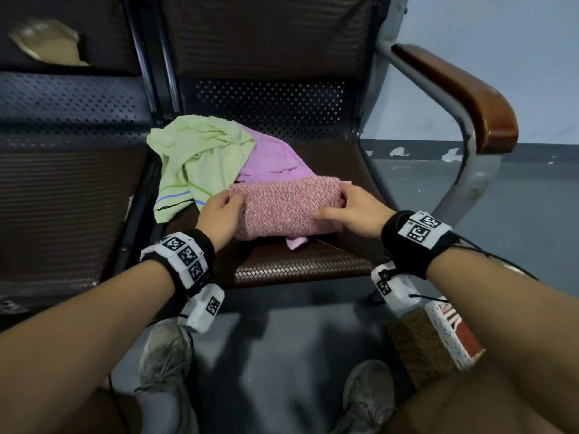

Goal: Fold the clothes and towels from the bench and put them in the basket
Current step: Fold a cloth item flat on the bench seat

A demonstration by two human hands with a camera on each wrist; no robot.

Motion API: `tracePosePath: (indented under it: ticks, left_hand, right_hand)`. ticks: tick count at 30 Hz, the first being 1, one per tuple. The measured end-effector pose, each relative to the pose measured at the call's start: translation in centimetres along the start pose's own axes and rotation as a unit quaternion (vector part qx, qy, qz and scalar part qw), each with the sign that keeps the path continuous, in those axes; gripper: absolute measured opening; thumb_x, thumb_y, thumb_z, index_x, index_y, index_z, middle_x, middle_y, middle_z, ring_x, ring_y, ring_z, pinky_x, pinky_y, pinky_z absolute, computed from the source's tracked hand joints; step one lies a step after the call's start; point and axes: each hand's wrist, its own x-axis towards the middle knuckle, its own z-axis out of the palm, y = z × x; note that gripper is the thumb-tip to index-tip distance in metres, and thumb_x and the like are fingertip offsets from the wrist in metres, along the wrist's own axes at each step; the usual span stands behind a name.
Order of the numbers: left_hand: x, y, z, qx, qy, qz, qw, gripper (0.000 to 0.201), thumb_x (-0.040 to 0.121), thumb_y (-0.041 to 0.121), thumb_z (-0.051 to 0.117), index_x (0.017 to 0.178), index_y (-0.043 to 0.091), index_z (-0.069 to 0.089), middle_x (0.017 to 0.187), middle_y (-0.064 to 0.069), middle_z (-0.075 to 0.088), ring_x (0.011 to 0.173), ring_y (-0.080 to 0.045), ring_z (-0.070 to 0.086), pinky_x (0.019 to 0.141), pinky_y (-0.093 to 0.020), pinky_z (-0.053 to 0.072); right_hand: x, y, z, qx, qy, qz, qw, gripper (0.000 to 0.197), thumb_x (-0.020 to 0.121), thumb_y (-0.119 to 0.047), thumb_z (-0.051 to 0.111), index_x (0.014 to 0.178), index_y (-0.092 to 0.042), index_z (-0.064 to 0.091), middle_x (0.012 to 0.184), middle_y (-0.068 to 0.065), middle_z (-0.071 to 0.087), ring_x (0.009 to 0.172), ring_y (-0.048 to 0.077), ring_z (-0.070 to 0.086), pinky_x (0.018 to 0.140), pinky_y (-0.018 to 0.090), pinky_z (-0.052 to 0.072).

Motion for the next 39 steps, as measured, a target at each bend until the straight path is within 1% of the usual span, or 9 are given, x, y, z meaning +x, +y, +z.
tracePosePath:
  ticks: [5, 8, 13, 17, 20, 23, 29, 34, 39]
  left_hand:
    - [0.8, -1.3, 0.8, 0.017, 0.06, -0.044, 0.997, 0.035, 0.091, 0.042, 0.061, 0.099, 0.008, 0.063, 0.094, -0.009, 0.068, 0.091, -0.028, 0.065, 0.09, -0.044, 0.053]
    - [0.0, -1.1, 0.9, 0.069, 0.128, 0.072, 0.987, 0.024, 0.084, 0.032, 0.068, 0.103, 0.02, 0.059, 0.109, -0.006, 0.061, 0.101, -0.023, 0.059, 0.095, -0.036, 0.047]
    - [-0.8, 0.3, 1.1, 0.153, -0.049, 0.161, 0.974, 0.058, 0.064, 0.031, 0.062, 0.119, 0.016, 0.068, 0.117, -0.003, 0.065, 0.112, -0.021, 0.057, 0.099, -0.034, 0.044]
    - [0.1, -0.6, 1.4, 0.313, -0.109, 0.17, 0.928, 0.07, 0.067, 0.013, 0.072, 0.135, 0.013, 0.053, 0.125, -0.014, 0.058, 0.118, -0.032, 0.053, 0.102, -0.039, 0.042]
    - [0.7, -0.3, 1.6, 0.291, -0.056, 0.17, 0.94, 0.056, 0.072, 0.008, 0.071, 0.126, 0.014, 0.056, 0.113, -0.011, 0.066, 0.106, -0.032, 0.062, 0.092, -0.037, 0.048]
    - [1.2, 1.8, 2.0, 0.221, 0.008, 0.161, 0.962, 0.049, 0.073, 0.016, 0.074, 0.119, 0.018, 0.058, 0.102, -0.008, 0.07, 0.094, -0.028, 0.065, 0.084, -0.033, 0.051]
    - [0.3, 9.8, 4.1, 0.05, 0.03, 0.23, 0.971, 0.038, 0.08, 0.022, 0.075, 0.113, 0.029, 0.056, 0.099, 0.021, 0.063, 0.09, 0.017, 0.057, 0.082, -0.009, 0.046]
    - [-1.9, 17.2, 8.1, -0.055, -0.031, 0.222, 0.973, 0.083, 0.068, 0.057, 0.08, 0.137, 0.026, 0.045, 0.122, 0.01, 0.059, 0.108, 0.002, 0.06, 0.093, -0.019, 0.05]
    - [-6.8, 18.6, 17.6, -0.126, -0.213, 0.18, 0.952, 0.105, 0.057, 0.047, 0.086, 0.14, 0.012, 0.032, 0.116, 0.011, 0.063, 0.107, -0.002, 0.066, 0.101, -0.037, 0.052]
  right_hand:
    - [1.6, 0.6, 0.8, -0.063, 0.07, 0.071, 0.993, 0.037, 0.092, -0.038, 0.069, 0.096, -0.001, 0.072, 0.095, 0.016, 0.075, 0.094, 0.035, 0.071, 0.088, 0.045, 0.056]
    - [2.3, 0.9, 1.9, -0.166, 0.096, 0.101, 0.976, 0.043, 0.093, -0.043, 0.065, 0.096, 0.0, 0.069, 0.095, 0.017, 0.072, 0.093, 0.034, 0.067, 0.079, 0.037, 0.05]
    - [2.3, 0.0, 2.2, -0.253, 0.176, -0.007, 0.951, 0.048, 0.087, -0.023, 0.071, 0.128, -0.015, 0.047, 0.121, 0.01, 0.055, 0.103, 0.026, 0.059, 0.085, 0.032, 0.045]
    - [2.5, -0.8, 3.3, -0.32, 0.042, -0.126, 0.938, 0.052, 0.092, -0.019, 0.056, 0.143, -0.015, 0.048, 0.136, 0.011, 0.06, 0.119, 0.028, 0.06, 0.102, 0.039, 0.047]
    - [2.8, -0.6, 3.5, -0.329, -0.01, -0.099, 0.939, 0.066, 0.088, -0.049, 0.064, 0.144, -0.02, 0.045, 0.127, 0.008, 0.066, 0.113, 0.027, 0.063, 0.096, 0.04, 0.05]
    - [3.0, -0.7, 3.0, -0.335, 0.002, -0.081, 0.939, 0.079, 0.077, -0.058, 0.074, 0.14, -0.024, 0.043, 0.118, 0.005, 0.068, 0.104, 0.025, 0.065, 0.086, 0.037, 0.053]
    - [1.1, -2.7, -2.4, -0.173, 0.061, -0.07, 0.981, 0.042, 0.084, -0.034, 0.071, 0.121, -0.024, 0.055, 0.107, -0.002, 0.07, 0.094, 0.018, 0.067, 0.089, 0.041, 0.055]
    - [-4.5, -3.3, -9.3, -0.027, 0.152, -0.065, 0.986, 0.044, 0.075, -0.034, 0.07, 0.116, -0.021, 0.06, 0.107, -0.002, 0.07, 0.1, 0.016, 0.068, 0.095, 0.041, 0.053]
    - [-12.4, 1.2, -13.1, 0.106, 0.202, -0.033, 0.973, 0.054, 0.065, -0.029, 0.066, 0.118, -0.024, 0.064, 0.106, 0.007, 0.072, 0.1, 0.029, 0.067, 0.093, 0.045, 0.05]
